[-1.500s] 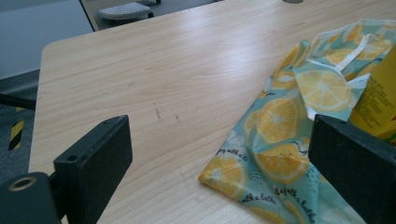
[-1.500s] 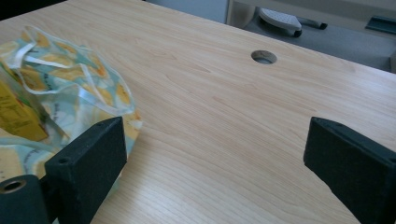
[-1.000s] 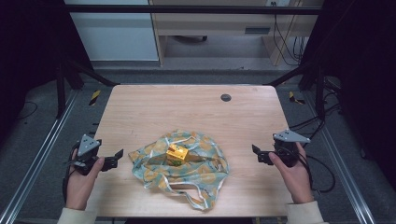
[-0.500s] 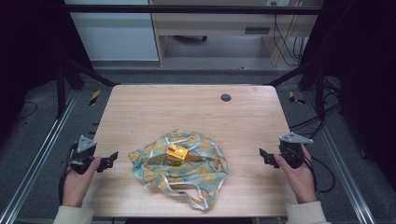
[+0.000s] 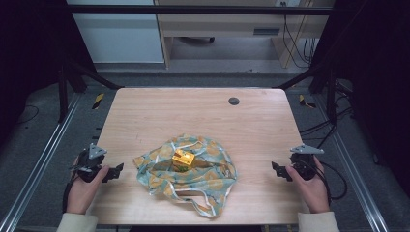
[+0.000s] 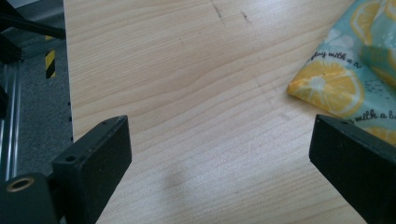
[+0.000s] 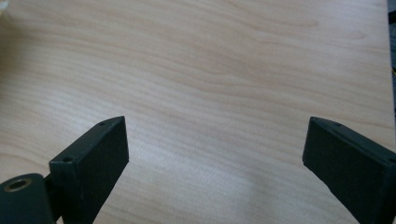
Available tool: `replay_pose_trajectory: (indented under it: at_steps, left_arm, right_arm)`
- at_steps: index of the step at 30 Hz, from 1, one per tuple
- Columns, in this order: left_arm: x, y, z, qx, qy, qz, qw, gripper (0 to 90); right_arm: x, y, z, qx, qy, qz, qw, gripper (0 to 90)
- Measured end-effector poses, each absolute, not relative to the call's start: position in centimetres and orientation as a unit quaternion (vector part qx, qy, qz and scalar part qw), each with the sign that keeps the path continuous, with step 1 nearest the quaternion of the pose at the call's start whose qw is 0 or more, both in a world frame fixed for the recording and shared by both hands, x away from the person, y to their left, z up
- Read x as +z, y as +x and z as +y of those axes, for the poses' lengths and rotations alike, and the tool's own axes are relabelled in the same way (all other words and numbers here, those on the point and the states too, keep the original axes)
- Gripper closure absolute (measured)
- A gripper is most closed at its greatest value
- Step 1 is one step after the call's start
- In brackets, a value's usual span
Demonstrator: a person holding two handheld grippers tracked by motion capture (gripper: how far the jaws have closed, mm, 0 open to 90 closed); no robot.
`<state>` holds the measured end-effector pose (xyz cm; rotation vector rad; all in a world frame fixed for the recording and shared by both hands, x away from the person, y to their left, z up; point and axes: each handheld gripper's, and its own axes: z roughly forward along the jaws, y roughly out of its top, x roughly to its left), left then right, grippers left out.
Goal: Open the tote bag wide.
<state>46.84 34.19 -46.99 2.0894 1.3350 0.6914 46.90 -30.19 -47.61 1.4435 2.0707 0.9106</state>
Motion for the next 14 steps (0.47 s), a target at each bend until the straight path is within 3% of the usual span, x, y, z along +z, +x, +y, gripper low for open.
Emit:
replay_pose_trajectory:
  at_steps: [14]
  left_arm:
    - [-47.2, 46.9, 33.9, 0.256, 0.781, 0.503, 0.268, 5.9]
  right_arm:
    - [-48.8, 45.8, -28.4, 0.303, 0.502, 0.779, 0.222, 7.0]
